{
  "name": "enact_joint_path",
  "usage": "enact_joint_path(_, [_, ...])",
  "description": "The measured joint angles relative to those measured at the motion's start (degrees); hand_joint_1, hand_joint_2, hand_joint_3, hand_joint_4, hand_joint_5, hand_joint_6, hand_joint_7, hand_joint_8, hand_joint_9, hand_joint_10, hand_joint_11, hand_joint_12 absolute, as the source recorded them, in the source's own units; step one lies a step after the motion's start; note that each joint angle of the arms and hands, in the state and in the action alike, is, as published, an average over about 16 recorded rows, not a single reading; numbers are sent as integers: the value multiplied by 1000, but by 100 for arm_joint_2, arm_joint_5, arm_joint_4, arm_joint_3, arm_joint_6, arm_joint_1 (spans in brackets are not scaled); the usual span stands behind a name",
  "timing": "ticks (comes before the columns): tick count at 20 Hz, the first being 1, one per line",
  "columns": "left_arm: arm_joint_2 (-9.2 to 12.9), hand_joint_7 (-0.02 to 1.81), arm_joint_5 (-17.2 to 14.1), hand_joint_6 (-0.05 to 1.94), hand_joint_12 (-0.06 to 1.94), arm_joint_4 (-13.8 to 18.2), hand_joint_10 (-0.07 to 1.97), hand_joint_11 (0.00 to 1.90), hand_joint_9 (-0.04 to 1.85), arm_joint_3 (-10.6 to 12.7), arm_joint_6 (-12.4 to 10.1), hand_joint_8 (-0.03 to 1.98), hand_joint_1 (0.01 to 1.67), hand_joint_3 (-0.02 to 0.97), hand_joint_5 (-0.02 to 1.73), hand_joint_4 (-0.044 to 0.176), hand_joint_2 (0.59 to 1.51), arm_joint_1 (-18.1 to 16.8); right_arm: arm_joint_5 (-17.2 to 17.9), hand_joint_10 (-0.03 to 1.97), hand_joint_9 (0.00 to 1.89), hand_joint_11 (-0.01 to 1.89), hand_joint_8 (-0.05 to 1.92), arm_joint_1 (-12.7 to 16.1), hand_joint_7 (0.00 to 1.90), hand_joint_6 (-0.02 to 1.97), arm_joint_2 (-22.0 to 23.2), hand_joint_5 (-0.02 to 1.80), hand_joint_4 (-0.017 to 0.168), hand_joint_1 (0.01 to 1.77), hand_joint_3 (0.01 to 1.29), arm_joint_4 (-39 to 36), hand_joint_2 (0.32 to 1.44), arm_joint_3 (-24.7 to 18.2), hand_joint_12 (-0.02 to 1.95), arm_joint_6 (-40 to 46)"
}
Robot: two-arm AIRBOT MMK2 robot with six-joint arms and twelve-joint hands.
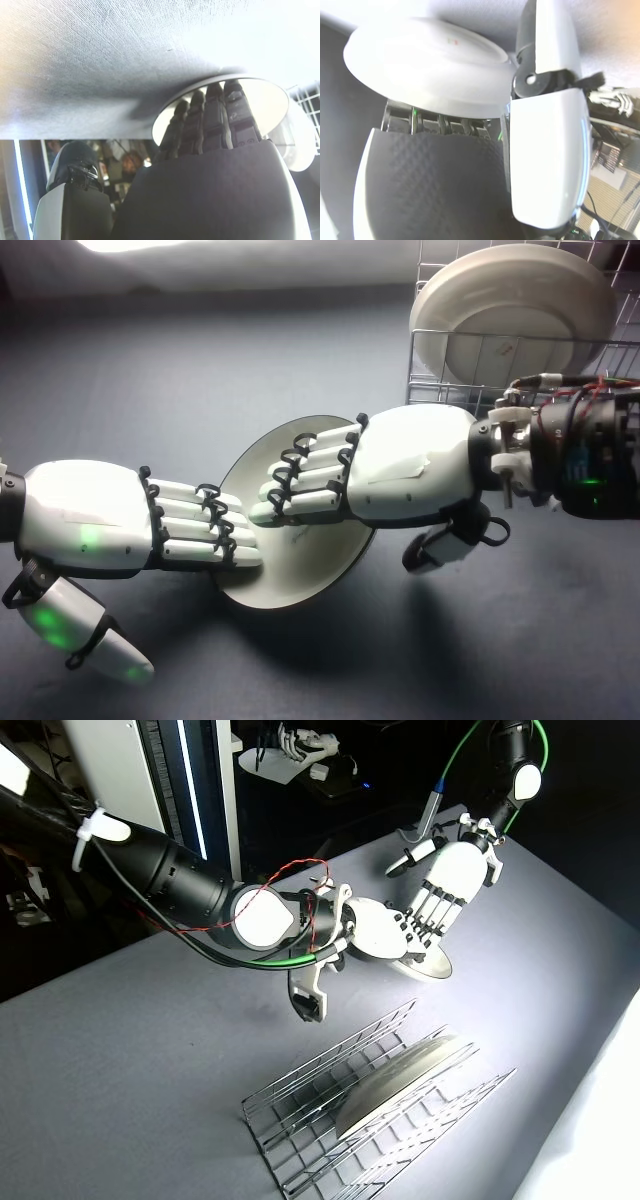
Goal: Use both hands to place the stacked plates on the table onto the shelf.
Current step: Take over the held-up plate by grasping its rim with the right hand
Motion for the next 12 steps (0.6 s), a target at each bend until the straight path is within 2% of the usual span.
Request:
enact_joint_path(6, [0,-5,-4,-34,-24,7,-19,15,9,0,-17,-18,13,17,-7,-9,1106,-8,-27,35,99,13,18,22,85,21,-185,89,-1,1451,14,5,914,138,805,-21])
enact_joint_path(9, [0,-5,-6,-34,-24,10,-19,14,9,0,-29,-19,13,17,-8,-9,1106,-13,-13,61,204,71,28,40,198,41,-249,202,-1,1493,14,16,933,188,977,-42])
enact_joint_path(12, [1,-5,-10,-35,-24,17,-17,14,9,-1,-41,-19,14,17,-9,-9,1107,-19,32,151,336,185,116,53,338,182,-287,335,-1,1527,14,31,948,212,1180,-63])
